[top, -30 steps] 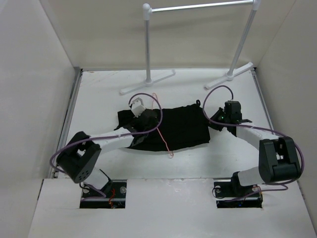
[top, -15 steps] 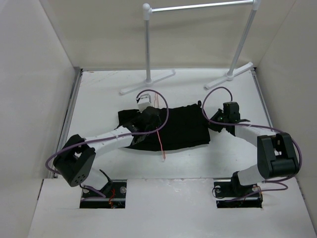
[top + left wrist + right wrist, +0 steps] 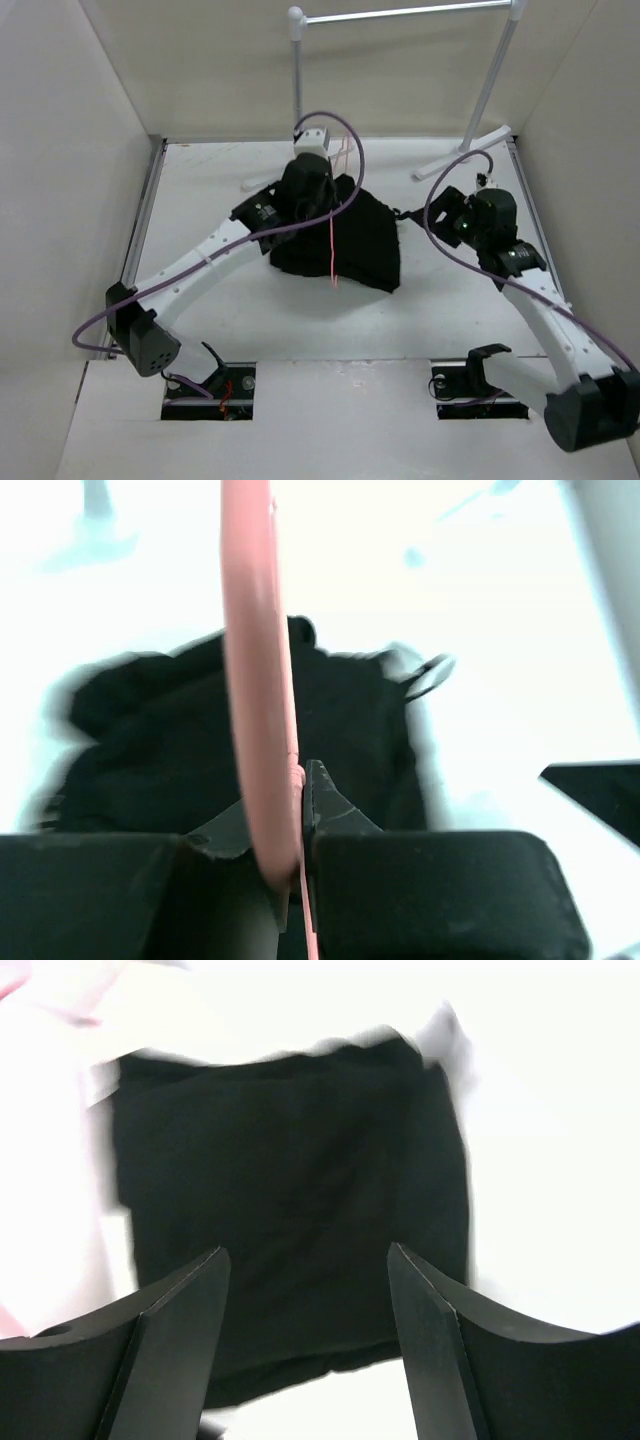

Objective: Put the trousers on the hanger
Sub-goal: Place the trousers on the hanger, then place the hanger at the clothesline.

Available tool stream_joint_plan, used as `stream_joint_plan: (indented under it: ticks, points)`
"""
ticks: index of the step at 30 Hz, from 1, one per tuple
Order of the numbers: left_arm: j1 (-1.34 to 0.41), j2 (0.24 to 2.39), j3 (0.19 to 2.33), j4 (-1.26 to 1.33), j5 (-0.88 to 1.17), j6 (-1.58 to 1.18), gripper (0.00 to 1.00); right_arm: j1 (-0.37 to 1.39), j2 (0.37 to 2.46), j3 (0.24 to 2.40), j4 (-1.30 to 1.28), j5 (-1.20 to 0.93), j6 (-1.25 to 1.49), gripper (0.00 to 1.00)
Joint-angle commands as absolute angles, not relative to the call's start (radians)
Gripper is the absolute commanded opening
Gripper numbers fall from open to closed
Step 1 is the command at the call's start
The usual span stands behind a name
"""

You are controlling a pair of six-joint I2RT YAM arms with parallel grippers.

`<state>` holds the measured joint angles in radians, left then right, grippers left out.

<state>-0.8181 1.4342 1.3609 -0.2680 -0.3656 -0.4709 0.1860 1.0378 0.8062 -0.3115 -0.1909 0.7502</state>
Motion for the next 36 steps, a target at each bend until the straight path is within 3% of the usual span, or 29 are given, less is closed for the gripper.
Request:
stream_joint_plan:
  ticks: [1, 8, 14, 20, 23, 26, 32, 34, 36]
  points:
    - [-0.825, 1.416, 1.651, -0.446, -0.313, -0.377, 0.01, 0.286, 0.91, 0.983, -0.391, -0.213, 0.657, 0.71]
    - [-0.808, 1.515, 1.936, -0.569, -0.21, -0.377, 0.01, 0.566, 0.949, 1.202, -0.322, -0.229, 0.643, 0.73]
    - [-0.817, 1.555, 1.987, -0.56, -0.193, -0.376, 0.02, 0.695, 1.119, 1.292, -0.209, -0.227, 0.652, 0.71]
    - [-0.814, 1.557, 1.959, -0.542, -0.198, -0.38, 0.02, 0.743, 1.25, 1.272, -0.153, -0.218, 0.673, 0.63]
    - [-0.805, 1.552, 1.942, -0.532, -0.195, -0.385, 0.02, 0.771, 1.259, 1.226, -0.111, -0.207, 0.69, 0.49]
    - [-0.795, 1.548, 1.921, -0.525, -0.193, -0.387, 0.02, 0.782, 1.252, 1.189, -0.061, -0.206, 0.724, 0.23]
    - [-0.759, 1.534, 1.867, -0.503, -0.199, -0.394, 0.06, 0.782, 1.197, 1.157, 0.04, -0.221, 0.834, 0.11]
    - [-0.752, 1.526, 1.858, -0.482, -0.201, -0.394, 0.15, 0.765, 1.186, 1.155, 0.09, -0.244, 0.885, 0.1]
    - [-0.745, 1.514, 1.856, -0.456, -0.198, -0.394, 0.33, 0.719, 1.183, 1.167, 0.132, -0.284, 0.932, 0.09]
